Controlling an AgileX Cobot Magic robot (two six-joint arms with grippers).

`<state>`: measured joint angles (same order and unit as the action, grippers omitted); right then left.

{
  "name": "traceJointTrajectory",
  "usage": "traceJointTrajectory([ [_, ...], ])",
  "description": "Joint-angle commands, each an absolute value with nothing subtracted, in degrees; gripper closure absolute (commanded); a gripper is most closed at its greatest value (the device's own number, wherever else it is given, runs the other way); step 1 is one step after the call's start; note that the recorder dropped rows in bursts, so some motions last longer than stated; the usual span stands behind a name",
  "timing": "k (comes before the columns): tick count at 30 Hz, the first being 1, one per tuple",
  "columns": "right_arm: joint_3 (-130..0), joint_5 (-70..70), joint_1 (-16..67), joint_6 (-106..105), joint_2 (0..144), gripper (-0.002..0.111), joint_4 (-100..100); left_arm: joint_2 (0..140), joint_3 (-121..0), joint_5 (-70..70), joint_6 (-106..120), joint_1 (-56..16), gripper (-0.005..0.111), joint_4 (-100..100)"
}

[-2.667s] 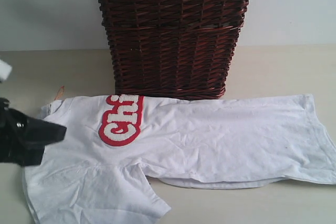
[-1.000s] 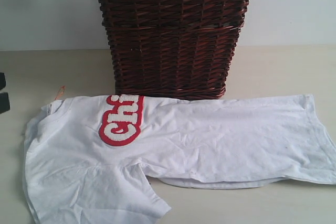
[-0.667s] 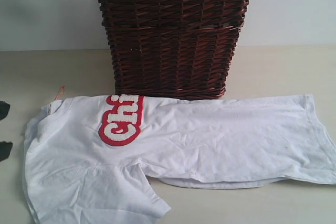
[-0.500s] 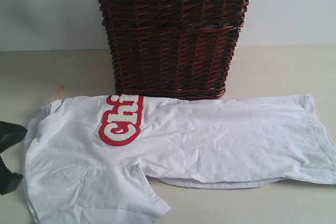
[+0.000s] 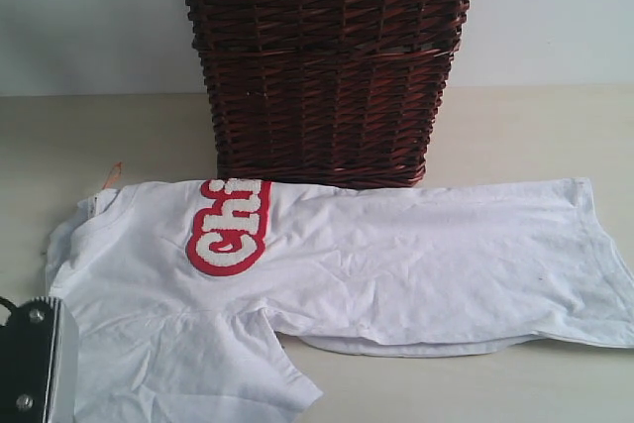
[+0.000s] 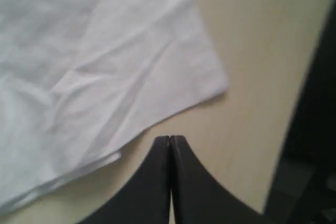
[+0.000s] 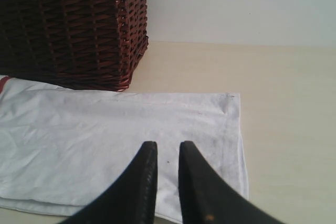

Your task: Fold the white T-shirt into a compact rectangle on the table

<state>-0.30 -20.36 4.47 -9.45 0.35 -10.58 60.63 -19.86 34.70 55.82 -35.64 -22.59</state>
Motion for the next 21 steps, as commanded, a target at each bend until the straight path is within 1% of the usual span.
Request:
traceJointTrajectory([
  [1, 0.0, -19.7, 4.3, -9.8, 0.0, 0.092, -10.6, 62.1, -19.8, 44.4, 92.6, -36.0, 0.107, -47.4],
  [6, 0.0, -19.7, 4.3, -9.8, 0.0, 0.092, -10.6, 65.4, -19.6, 41.0, 113.2, -36.0, 0.106, -55.2],
  [7, 0.0, -19.7, 4.3, -9.8, 0.0, 0.092, -10.6, 66.6, -19.6, 41.7, 115.6, -36.0, 0.104, -55.2],
  [11, 0.0, -19.7, 4.3, -9.9, 0.0, 0.092, -10.6, 72.8, -19.6, 44.2, 120.2, -36.0, 0.08, -54.1],
  [14, 0.0, -19.7, 4.3, -9.8, 0.0, 0.092, -10.6, 77.9, -19.6, 40.9, 120.2, -36.0, 0.063, -49.3],
  [18, 0.0, -19.7, 4.3, -9.8, 0.0, 0.092, -10.6, 82.3, -19.6, 37.1, 120.2, -36.0, 0.063, -41.9],
  [21, 0.0, -19.7, 4.3, -9.8, 0.0, 0.092, -10.6, 85.8, -19.6, 32.4, 120.2, -36.0, 0.063, -43.1],
])
